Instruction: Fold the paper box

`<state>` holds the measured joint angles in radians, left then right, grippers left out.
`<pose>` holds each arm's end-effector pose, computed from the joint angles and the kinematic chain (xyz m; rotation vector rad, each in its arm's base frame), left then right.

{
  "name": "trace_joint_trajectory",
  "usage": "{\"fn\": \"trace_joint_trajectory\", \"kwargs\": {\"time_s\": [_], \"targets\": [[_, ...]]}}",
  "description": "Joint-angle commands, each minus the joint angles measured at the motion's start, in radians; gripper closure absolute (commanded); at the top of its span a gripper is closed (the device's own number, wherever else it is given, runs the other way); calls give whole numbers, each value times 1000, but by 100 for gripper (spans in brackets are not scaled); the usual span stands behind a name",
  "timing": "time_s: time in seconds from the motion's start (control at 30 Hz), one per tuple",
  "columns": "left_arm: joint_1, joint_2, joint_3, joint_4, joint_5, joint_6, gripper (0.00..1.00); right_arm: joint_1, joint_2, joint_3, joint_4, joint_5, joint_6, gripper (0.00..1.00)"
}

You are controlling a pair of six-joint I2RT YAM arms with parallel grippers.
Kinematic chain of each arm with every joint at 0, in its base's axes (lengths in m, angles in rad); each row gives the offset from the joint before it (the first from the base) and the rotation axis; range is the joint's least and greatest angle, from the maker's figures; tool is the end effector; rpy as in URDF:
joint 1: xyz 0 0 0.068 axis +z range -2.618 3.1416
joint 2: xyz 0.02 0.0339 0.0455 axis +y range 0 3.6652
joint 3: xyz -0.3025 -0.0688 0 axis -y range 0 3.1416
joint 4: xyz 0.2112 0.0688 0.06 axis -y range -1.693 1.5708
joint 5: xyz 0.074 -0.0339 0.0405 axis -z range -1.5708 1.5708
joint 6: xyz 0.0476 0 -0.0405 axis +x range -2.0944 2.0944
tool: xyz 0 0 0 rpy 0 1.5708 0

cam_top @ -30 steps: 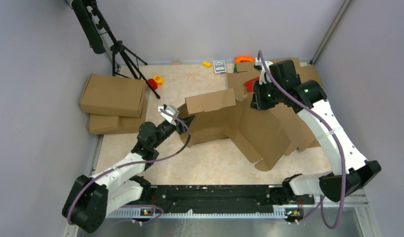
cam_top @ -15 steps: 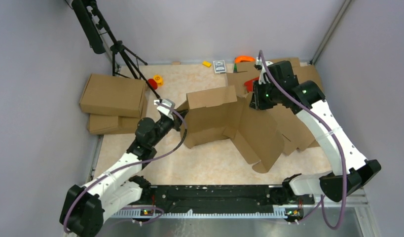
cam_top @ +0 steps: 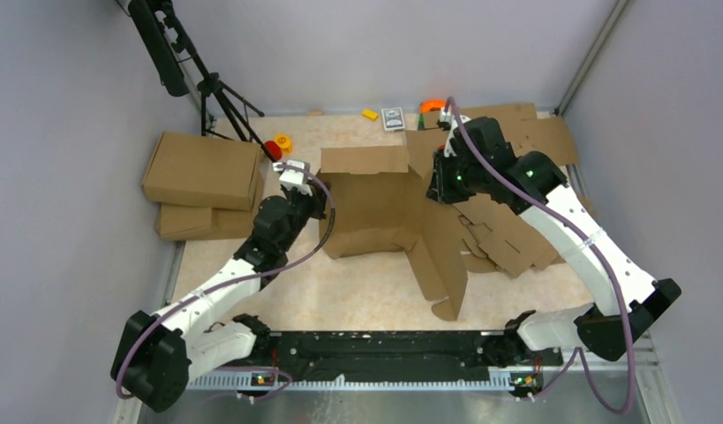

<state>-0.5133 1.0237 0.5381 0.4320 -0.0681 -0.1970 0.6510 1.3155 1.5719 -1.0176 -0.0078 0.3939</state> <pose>0.1747 -0.0948 0.3198 0.2067 1.6337 -0.4899 0.1754 0.1341 0.4339 -0.3107 2.3728 0.5197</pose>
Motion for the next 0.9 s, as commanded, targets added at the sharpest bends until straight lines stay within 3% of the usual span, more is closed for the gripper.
{"fn": "trace_joint_trajectory", "kwargs": {"time_s": [0.0,0.17,0.37,0.5,0.77,0.87], "targets": [[-24,20,81,25,-74,-86,96,30,-10,39,103,-26,52,89],[-22,52,160,-27,-135,-175,96,30,-32,43,121,45,40,88],[-16,66,225,-101,-109,-209,93,30,-24,80,105,96,9,89],[-7,49,175,-93,-64,-174,84,29,-24,55,86,89,-11,88],[19,22,-23,53,-39,-284,87,25,-62,-57,150,14,41,89],[19,33,-35,84,-28,-319,83,25,-60,-73,173,-39,85,90]]}}
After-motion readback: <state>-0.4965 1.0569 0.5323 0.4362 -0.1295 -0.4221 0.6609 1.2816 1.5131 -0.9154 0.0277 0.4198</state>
